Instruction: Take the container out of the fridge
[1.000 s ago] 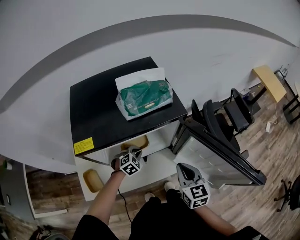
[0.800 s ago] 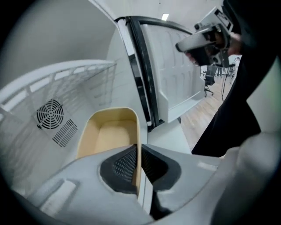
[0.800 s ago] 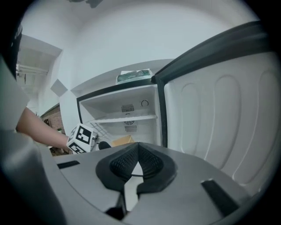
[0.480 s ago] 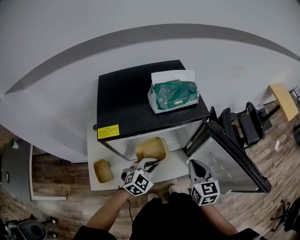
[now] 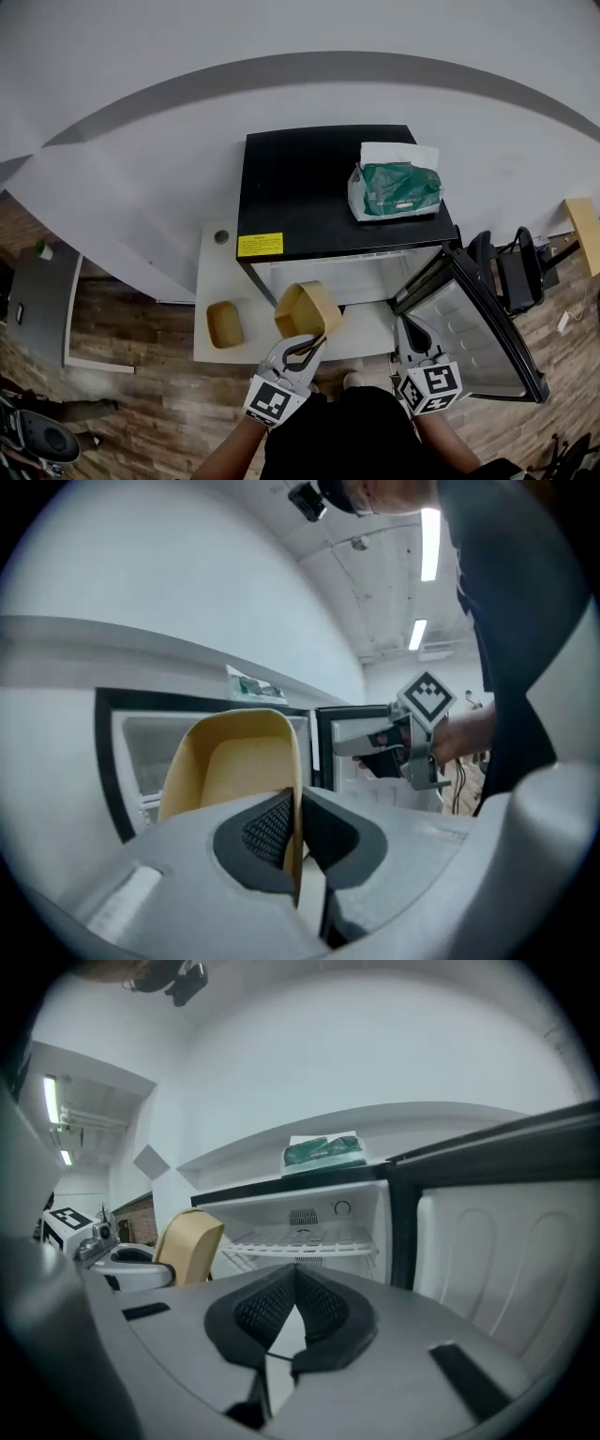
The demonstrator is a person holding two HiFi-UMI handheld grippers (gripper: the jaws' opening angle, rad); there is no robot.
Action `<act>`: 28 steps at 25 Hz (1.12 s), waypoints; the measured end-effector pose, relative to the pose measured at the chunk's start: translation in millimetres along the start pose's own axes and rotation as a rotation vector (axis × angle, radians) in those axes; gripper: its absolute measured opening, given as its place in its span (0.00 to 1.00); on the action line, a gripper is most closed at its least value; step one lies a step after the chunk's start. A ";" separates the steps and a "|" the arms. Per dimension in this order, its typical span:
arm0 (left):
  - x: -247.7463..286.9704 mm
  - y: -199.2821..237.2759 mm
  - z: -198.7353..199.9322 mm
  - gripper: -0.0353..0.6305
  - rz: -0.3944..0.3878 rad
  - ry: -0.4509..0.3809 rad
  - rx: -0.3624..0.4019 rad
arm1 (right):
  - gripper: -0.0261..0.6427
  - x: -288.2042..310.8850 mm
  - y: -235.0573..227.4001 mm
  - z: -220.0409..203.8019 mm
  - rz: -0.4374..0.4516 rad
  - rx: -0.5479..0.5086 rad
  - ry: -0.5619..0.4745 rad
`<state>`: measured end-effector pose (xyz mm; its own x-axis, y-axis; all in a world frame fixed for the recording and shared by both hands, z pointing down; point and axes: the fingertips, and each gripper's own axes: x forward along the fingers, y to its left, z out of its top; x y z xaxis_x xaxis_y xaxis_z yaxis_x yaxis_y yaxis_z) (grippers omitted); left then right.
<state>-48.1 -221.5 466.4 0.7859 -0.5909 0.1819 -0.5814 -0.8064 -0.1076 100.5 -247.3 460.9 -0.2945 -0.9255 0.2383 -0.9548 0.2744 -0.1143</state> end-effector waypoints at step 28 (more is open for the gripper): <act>-94.4 116.0 6.3 0.08 0.455 -0.126 -0.163 | 0.04 43.1 55.6 13.3 0.002 -0.146 -0.060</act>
<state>-188.5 -259.4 430.7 0.4581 -0.8883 0.0313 -0.8889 -0.4581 0.0074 35.3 -275.4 452.0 -0.2975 -0.9377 0.1797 -0.9512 0.3072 0.0283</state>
